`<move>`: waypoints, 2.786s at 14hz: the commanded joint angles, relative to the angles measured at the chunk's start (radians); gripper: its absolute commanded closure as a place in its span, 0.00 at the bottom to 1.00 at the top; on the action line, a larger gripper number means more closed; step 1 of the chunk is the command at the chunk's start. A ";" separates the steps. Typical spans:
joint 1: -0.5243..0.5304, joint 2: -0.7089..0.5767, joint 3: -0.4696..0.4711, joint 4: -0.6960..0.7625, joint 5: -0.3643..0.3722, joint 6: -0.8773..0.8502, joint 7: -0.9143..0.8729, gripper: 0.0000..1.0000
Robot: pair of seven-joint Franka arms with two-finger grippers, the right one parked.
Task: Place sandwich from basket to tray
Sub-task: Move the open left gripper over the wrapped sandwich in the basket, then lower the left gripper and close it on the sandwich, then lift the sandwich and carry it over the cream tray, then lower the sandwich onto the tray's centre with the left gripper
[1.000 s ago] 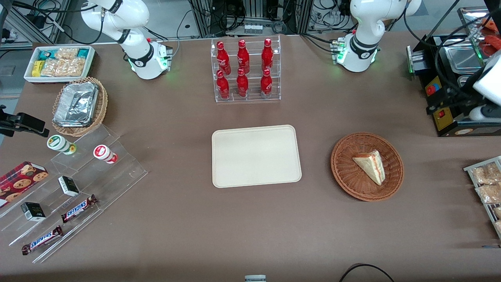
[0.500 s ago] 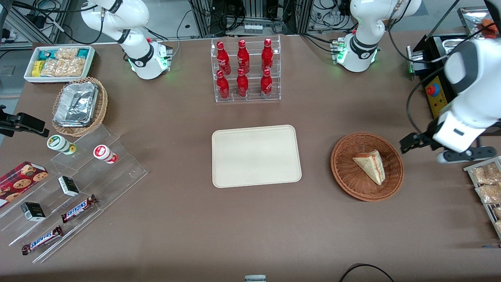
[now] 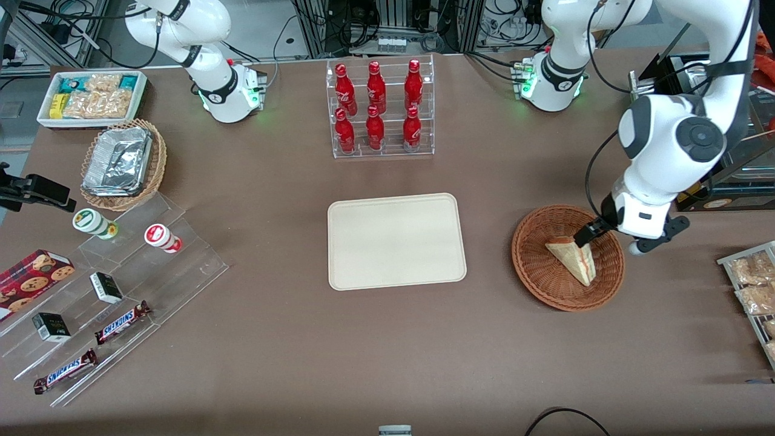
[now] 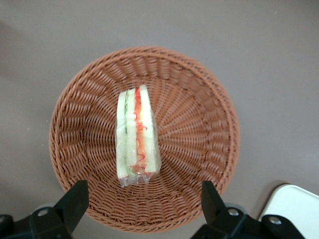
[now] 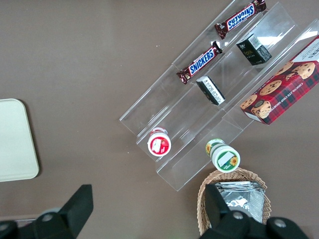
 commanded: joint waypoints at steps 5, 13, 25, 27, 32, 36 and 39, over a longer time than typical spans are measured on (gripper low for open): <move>0.005 0.078 0.003 -0.123 0.012 0.227 -0.053 0.00; 0.005 0.159 0.006 -0.111 0.014 0.310 -0.052 0.64; -0.021 0.139 -0.100 0.410 0.012 -0.296 -0.059 1.00; -0.042 0.176 -0.190 0.521 0.019 -0.377 -0.111 1.00; -0.235 0.308 -0.247 0.645 0.045 -0.404 -0.216 1.00; -0.410 0.467 -0.241 0.716 0.104 -0.330 -0.268 1.00; -0.470 0.553 -0.243 0.737 0.212 -0.252 -0.360 1.00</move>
